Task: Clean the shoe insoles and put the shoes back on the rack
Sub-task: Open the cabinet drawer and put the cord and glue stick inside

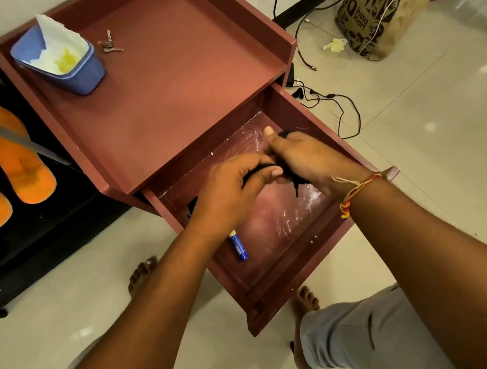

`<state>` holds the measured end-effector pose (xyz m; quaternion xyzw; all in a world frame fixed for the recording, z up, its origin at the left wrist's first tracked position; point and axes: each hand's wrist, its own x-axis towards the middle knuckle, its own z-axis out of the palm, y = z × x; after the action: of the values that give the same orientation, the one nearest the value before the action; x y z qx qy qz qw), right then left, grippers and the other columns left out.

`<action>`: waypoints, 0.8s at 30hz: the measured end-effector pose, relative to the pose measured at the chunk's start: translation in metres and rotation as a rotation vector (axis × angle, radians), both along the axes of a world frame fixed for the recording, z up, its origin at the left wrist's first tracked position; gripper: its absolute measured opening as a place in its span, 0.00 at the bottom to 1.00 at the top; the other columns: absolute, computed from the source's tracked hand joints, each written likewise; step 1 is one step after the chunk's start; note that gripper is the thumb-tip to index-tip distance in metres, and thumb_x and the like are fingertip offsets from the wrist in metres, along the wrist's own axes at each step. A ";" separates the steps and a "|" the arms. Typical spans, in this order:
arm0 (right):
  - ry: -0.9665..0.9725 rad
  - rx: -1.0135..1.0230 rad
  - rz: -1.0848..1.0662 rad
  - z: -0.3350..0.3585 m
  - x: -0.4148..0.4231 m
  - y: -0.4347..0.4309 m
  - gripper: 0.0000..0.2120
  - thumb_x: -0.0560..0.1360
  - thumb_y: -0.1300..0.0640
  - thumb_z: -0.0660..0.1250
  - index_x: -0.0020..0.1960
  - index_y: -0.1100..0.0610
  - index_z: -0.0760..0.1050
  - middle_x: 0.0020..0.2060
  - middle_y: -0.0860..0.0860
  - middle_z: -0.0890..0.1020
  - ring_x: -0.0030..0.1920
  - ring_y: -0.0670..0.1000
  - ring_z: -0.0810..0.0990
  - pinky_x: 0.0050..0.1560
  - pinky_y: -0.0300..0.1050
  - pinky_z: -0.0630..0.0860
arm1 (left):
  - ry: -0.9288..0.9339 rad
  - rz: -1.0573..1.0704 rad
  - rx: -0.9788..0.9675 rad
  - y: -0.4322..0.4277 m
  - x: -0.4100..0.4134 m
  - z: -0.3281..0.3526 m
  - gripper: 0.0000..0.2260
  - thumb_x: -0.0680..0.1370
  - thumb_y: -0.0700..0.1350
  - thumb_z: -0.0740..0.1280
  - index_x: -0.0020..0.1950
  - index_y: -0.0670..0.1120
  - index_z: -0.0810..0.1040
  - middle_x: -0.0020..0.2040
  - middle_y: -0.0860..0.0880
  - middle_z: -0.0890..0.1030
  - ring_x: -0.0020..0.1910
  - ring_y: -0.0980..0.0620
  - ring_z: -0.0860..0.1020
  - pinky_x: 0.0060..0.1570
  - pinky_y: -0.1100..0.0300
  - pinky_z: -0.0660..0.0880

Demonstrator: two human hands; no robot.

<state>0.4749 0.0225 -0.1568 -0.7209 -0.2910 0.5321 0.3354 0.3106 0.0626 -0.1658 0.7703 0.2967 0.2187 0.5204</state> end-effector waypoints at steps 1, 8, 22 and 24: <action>0.066 -0.053 0.073 0.002 -0.004 -0.001 0.34 0.81 0.34 0.49 0.43 0.60 0.80 0.30 0.52 0.83 0.29 0.48 0.79 0.30 0.38 0.74 | -0.035 0.054 -0.040 0.001 0.000 0.001 0.03 0.80 0.45 0.70 0.47 0.50 0.83 0.38 0.59 0.81 0.39 0.64 0.78 0.41 0.72 0.71; 0.928 -0.025 0.235 0.010 -0.006 -0.001 0.43 0.76 0.27 0.46 0.36 0.64 0.78 0.18 0.52 0.72 0.15 0.43 0.65 0.22 0.33 0.55 | -0.144 0.337 -0.492 0.004 0.003 -0.007 0.06 0.83 0.45 0.65 0.48 0.47 0.80 0.40 0.47 0.77 0.36 0.50 0.71 0.37 0.58 0.71; 1.137 0.252 -0.176 0.001 -0.007 0.004 0.27 0.83 0.40 0.55 0.35 0.57 0.75 0.18 0.45 0.69 0.16 0.41 0.65 0.21 0.33 0.58 | -0.248 0.334 -1.132 -0.021 0.020 -0.009 0.12 0.84 0.43 0.64 0.64 0.38 0.79 0.58 0.39 0.84 0.55 0.48 0.81 0.55 0.53 0.79; 1.121 0.238 -0.177 0.002 -0.007 0.004 0.26 0.82 0.41 0.56 0.35 0.57 0.75 0.18 0.45 0.69 0.16 0.41 0.65 0.21 0.33 0.60 | -0.241 0.319 -1.133 -0.019 0.018 -0.009 0.11 0.84 0.42 0.64 0.61 0.38 0.80 0.55 0.40 0.85 0.52 0.49 0.82 0.51 0.55 0.82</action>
<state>0.4677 0.0265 -0.1548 -0.3079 -0.0651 0.7662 0.5603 0.3286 0.0439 -0.1749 0.2888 0.4178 0.1877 0.8407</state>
